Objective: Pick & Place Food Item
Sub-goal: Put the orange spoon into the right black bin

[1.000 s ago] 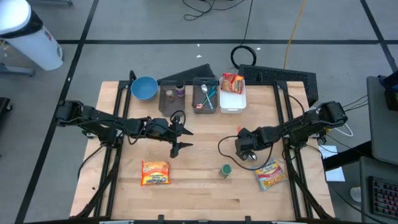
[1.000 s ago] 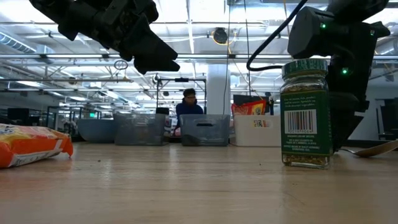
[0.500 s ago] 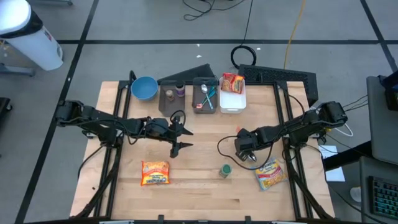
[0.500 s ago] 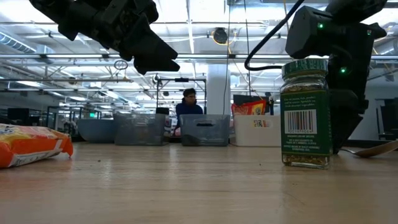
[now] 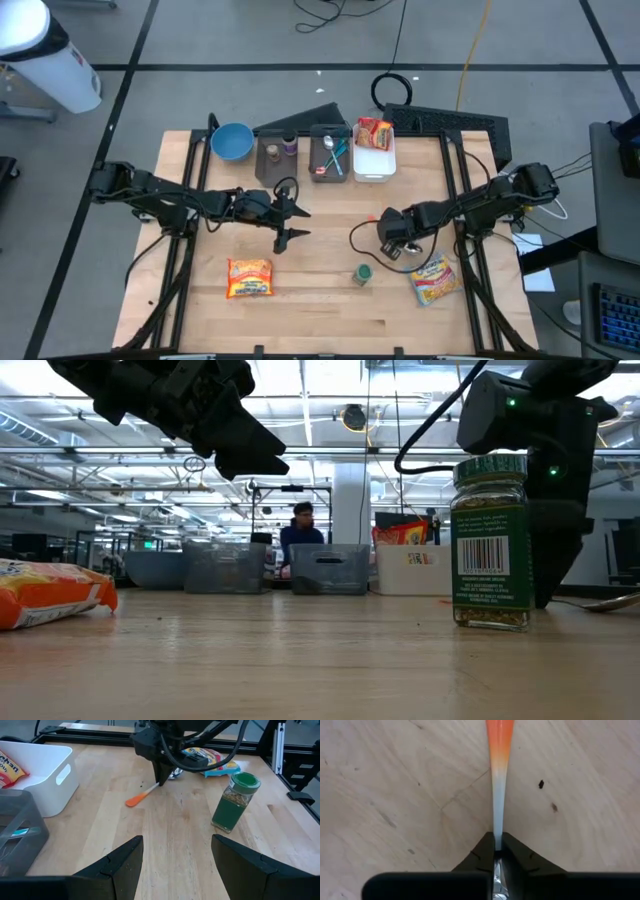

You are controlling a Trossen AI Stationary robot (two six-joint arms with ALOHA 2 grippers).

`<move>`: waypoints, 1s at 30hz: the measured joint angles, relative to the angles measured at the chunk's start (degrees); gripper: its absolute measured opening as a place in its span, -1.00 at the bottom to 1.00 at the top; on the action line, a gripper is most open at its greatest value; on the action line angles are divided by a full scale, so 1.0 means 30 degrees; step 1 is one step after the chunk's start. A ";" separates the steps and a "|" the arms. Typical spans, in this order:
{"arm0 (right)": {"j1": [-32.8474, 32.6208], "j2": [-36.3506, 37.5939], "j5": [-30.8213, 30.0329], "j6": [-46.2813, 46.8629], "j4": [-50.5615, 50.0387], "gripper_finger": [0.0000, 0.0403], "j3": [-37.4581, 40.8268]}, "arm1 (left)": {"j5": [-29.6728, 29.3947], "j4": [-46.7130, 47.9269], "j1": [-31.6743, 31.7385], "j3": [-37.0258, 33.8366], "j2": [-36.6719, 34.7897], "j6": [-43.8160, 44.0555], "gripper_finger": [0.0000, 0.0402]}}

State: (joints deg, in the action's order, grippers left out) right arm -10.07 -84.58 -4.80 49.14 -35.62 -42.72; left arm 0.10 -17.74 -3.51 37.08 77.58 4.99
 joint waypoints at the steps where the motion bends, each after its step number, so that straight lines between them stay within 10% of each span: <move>1: 0.0092 0.0101 0.0080 -0.0271 0.0000 -0.97 -0.0054 | 0.0000 0.0000 0.0000 0.0000 0.0000 0.0000 0.22; 15: 0.1691 0.3014 -0.0286 -0.4011 0.0158 -0.98 -0.1211 | -0.0073 0.0023 0.0129 0.0000 0.0000 -0.1706 0.22; 30: 0.3469 0.3930 0.5240 -0.7563 0.6064 -0.99 -0.1211 | -0.4252 0.1115 -0.0181 0.2275 0.0015 -1.2390 0.22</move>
State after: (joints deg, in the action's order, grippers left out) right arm 0.34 -72.79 10.92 26.45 -17.43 -46.35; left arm -12.66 -14.39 -4.05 43.90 77.62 -32.18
